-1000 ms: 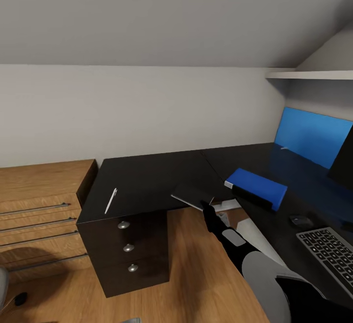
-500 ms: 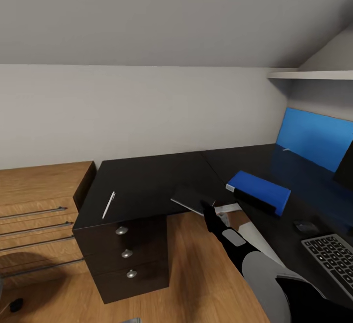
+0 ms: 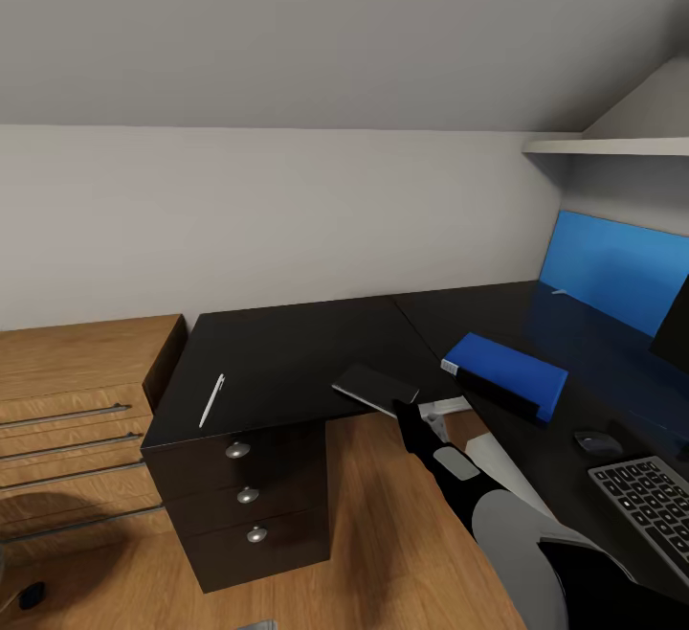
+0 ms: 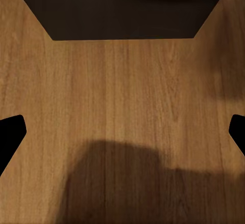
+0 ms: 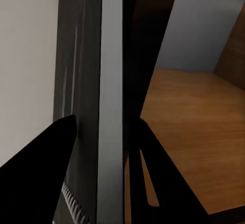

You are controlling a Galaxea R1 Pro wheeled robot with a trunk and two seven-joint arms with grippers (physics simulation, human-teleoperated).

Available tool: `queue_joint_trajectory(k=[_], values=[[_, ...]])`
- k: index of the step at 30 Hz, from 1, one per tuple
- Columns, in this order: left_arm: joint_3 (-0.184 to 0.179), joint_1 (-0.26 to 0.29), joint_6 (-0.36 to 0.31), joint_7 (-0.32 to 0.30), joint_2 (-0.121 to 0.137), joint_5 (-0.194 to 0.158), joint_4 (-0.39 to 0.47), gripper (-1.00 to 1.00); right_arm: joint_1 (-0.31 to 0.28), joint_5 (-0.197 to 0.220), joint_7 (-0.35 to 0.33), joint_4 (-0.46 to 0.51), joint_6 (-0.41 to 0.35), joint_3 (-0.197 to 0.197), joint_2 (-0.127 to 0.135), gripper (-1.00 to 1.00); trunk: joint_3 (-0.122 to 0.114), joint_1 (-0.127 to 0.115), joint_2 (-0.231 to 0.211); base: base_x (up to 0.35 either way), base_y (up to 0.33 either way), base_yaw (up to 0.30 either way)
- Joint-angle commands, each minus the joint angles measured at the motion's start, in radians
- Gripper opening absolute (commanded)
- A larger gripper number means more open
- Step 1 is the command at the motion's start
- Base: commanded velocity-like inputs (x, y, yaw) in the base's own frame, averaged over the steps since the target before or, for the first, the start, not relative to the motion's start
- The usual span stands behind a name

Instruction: In the bedroom, organize the workspace by keeping the computer under the desk, ensuring the monitor is on the desk, placing the keyboard on the desk next to the monitor, placing the mouse on the desk next to the keyboard, moving the folder from the swivel chair onto the desk next to the mouse, stacking the notebook on top of the folder with the pen on top of the notebook, and positioning the swivel chair next to the desk.

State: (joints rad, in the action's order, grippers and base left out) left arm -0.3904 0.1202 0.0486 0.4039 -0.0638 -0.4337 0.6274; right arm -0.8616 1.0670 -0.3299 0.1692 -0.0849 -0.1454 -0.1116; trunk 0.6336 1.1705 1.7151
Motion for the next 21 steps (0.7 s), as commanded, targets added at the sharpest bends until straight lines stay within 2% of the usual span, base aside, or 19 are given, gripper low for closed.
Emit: queue_joint_trajectory(k=[1, 6, 21], values=[[-0.007, 0.001, 0.005, 0.007, 0.001, -0.01, 0.0, 1.0, 0.0, 0.004, -0.003, 0.0, -0.007, -0.007, 0.0, -1.0, 0.001, 0.0, 0.0, 0.0, 0.0, 0.0], [-0.007, 0.001, 0.005, 0.007, 0.001, -0.011, 0.0, 1.0, 0.0, 0.004, -0.003, 0.0, -0.007, -0.007, 0.0, -1.0, 0.001, 0.0, 0.0, 0.0, 0.0, 0.0], [-0.007, 0.001, 0.007, 0.009, 0.001, -0.01, 0.0, 1.0, 0.0, 0.001, -0.011, 0.033, -0.001, -0.005, 0.003, -1.0, -0.046, -0.058, -0.105, 0.0, 0.0, 0.0]])
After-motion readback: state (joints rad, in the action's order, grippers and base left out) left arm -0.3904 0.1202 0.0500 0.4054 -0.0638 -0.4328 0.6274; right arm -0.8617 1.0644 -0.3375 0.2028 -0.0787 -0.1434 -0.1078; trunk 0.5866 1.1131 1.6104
